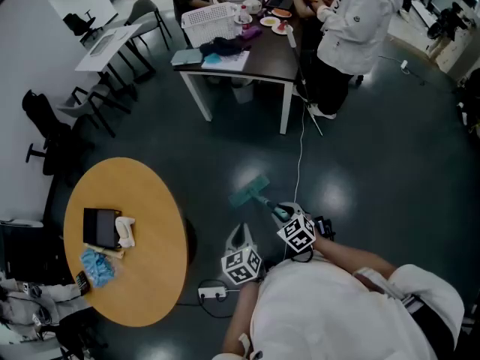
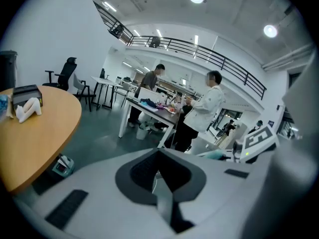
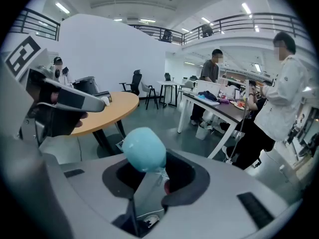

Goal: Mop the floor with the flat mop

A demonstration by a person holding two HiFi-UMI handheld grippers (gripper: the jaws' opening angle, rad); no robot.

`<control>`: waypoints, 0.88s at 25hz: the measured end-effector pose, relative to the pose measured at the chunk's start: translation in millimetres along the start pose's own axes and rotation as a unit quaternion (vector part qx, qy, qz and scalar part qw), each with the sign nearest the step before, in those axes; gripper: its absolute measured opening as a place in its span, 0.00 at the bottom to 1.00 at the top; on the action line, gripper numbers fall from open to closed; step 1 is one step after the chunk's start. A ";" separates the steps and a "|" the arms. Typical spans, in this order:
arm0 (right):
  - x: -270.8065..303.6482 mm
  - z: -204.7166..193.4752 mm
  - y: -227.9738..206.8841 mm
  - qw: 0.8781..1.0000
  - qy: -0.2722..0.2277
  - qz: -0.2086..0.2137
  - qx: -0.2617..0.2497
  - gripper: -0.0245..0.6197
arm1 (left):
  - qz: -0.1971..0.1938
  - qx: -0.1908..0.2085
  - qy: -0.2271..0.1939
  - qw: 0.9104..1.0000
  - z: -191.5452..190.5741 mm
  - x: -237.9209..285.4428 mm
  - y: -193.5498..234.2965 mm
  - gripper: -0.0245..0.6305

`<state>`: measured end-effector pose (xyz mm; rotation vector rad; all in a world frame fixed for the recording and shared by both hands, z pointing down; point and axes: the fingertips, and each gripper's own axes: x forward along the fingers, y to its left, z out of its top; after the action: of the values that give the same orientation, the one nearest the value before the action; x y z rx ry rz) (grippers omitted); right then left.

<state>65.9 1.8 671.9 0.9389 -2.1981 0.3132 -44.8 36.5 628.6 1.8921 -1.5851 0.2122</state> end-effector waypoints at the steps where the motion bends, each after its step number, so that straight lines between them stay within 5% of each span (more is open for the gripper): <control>1: -0.8 -0.9 0.1 1.000 -0.001 0.000 0.002 0.22 | 0.002 0.005 -0.001 1.000 0.8 -0.4 -0.2 0.04; 13: -10.0 -45.9 0.2 0.999 0.021 -0.019 0.043 0.21 | 0.036 -0.005 -0.005 0.999 8.7 5.6 24.6 0.04; 22: 30.7 9.1 10.8 0.998 -0.044 -0.028 0.022 0.21 | 0.042 -0.016 -0.001 0.999 17.5 10.2 41.3 0.04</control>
<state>38.8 -11.2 687.4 1.0538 -2.2495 0.3000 -85.3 15.9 635.6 1.8040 -1.6627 0.2204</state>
